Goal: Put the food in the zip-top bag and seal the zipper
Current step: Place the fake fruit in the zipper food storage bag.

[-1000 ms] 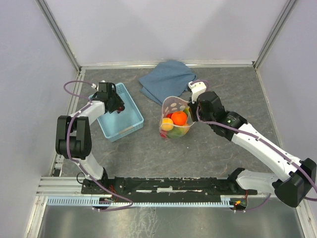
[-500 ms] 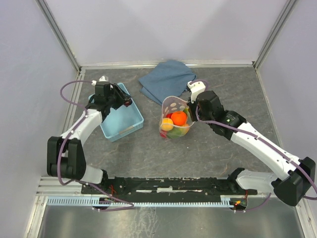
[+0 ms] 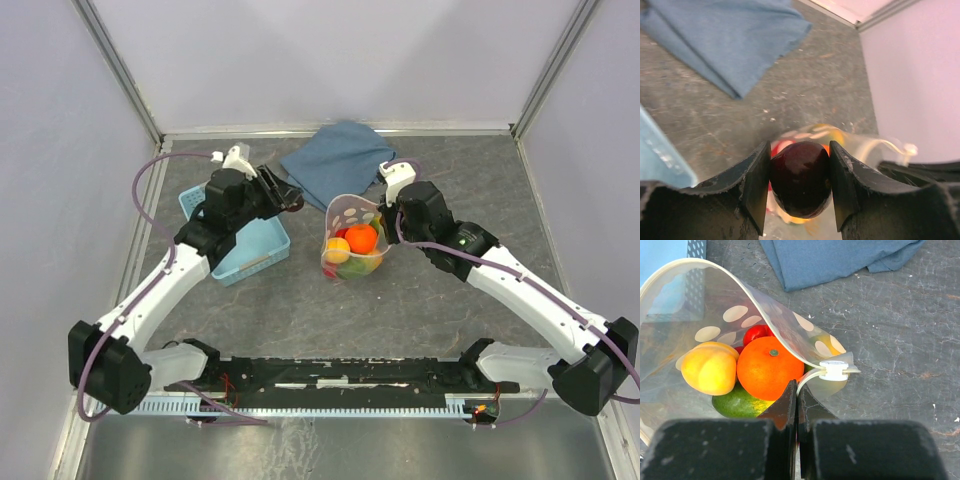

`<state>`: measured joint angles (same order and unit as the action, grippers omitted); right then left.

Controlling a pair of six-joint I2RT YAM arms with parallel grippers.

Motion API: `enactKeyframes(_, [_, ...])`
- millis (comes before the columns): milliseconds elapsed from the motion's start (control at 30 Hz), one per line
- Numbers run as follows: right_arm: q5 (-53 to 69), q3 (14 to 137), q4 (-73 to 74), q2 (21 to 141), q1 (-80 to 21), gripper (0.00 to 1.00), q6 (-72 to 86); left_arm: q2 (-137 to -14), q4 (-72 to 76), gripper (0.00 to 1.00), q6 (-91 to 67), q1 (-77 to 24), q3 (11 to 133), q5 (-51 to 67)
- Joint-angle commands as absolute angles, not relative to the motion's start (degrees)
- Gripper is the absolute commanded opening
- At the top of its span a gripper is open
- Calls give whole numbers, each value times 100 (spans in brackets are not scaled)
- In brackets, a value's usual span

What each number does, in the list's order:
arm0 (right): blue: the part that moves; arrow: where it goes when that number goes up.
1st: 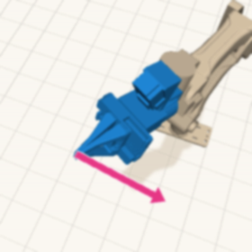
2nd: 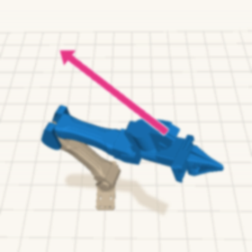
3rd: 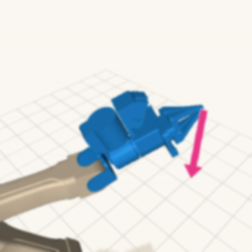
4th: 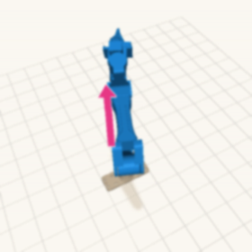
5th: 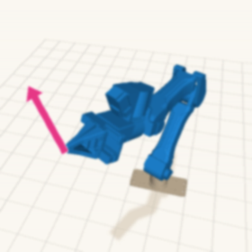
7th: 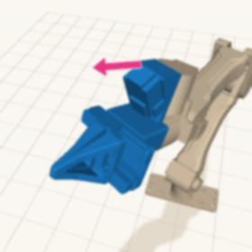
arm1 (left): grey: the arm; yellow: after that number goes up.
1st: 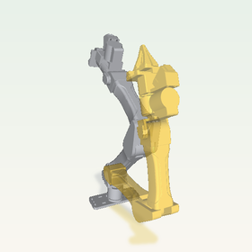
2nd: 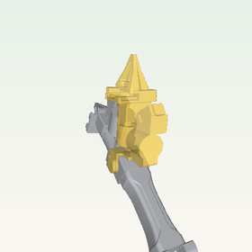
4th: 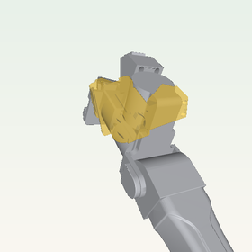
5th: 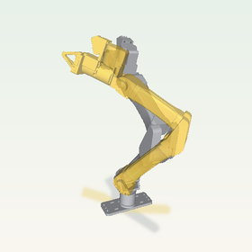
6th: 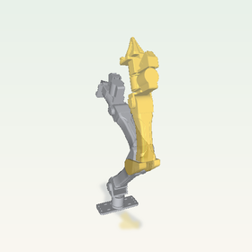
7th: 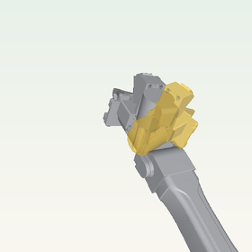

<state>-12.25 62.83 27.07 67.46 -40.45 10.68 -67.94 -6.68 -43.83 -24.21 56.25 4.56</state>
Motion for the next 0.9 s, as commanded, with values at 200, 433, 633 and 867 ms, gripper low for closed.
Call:
enactKeyframes(200, [-1063, 6580, 2602, 6683, -4035, 2, 1278, -6357, 266, 27, -4831, -3693, 5905, 122])
enactKeyframes(433, [-1037, 6555, 2609, 6680, -4028, 2, 1352, -6506, 610, 28, -4702, -4374, 5960, -68])
enactKeyframes(633, [-1003, 6533, 2597, 6673, -4039, 2, 1403, -6926, 738, 33, -4495, -4742, 5972, -244])
enactKeyframes(867, [-1001, 6470, 2593, 6600, -4034, 2, 1449, -7492, 753, 56, -4275, -4839, 6129, -349])
